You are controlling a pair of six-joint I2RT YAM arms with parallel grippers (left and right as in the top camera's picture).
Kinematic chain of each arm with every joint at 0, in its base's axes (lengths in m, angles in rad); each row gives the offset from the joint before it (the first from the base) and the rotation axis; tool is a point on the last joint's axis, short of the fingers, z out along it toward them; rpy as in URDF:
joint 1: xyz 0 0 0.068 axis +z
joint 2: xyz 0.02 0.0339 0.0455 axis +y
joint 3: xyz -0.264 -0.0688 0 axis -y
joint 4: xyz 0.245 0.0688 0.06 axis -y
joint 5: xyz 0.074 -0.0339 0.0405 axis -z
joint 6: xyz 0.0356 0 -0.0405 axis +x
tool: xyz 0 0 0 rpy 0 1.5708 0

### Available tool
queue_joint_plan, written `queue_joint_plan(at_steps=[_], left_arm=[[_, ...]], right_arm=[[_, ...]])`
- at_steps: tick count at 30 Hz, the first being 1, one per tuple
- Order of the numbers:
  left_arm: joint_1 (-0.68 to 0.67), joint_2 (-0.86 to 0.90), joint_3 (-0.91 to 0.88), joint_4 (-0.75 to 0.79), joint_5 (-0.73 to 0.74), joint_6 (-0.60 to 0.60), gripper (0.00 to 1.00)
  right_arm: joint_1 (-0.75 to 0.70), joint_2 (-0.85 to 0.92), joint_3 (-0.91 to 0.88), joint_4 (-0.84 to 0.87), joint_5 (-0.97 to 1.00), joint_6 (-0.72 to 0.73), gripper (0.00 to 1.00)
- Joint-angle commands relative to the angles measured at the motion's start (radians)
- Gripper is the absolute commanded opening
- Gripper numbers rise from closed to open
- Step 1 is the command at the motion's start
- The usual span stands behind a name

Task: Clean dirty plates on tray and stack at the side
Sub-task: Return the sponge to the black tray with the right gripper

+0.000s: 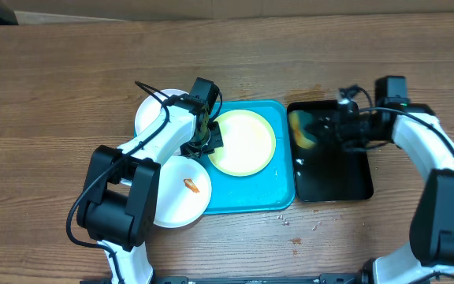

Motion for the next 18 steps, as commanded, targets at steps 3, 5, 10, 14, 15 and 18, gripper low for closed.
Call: queue_joint_plan(at_steps=[3,5,10,14,15,18], left_arm=[[0.0,0.013,-0.009,-0.003,-0.029,0.022,0.04],[0.0,0.013,-0.009,0.0,-0.028,0.022,0.04],[0.0,0.013,-0.009,-0.001,-0.026,0.022,0.04],[0.0,0.013,-0.009,0.006,-0.026,0.022,0.04],[0.0,0.013,-0.009,0.007,-0.026,0.022,0.04],[0.0,0.013,-0.009,0.007,-0.026,0.022,0.04]], right_arm=[[0.015,-0.089,0.006,-0.077,0.44,-0.086,0.04],[0.027,-0.089,0.006,-0.106,0.53,-0.059,0.04],[0.09,-0.089,-0.029,-0.114,0.724,0.023,0.04],[0.174,-0.089,-0.081,-0.055,0.843,0.061,0.04],[0.195,-0.089,-0.088,-0.047,0.895,0.079,0.08],[0.246,-0.089,-0.093,-0.043,1.019,0.115,0.33]])
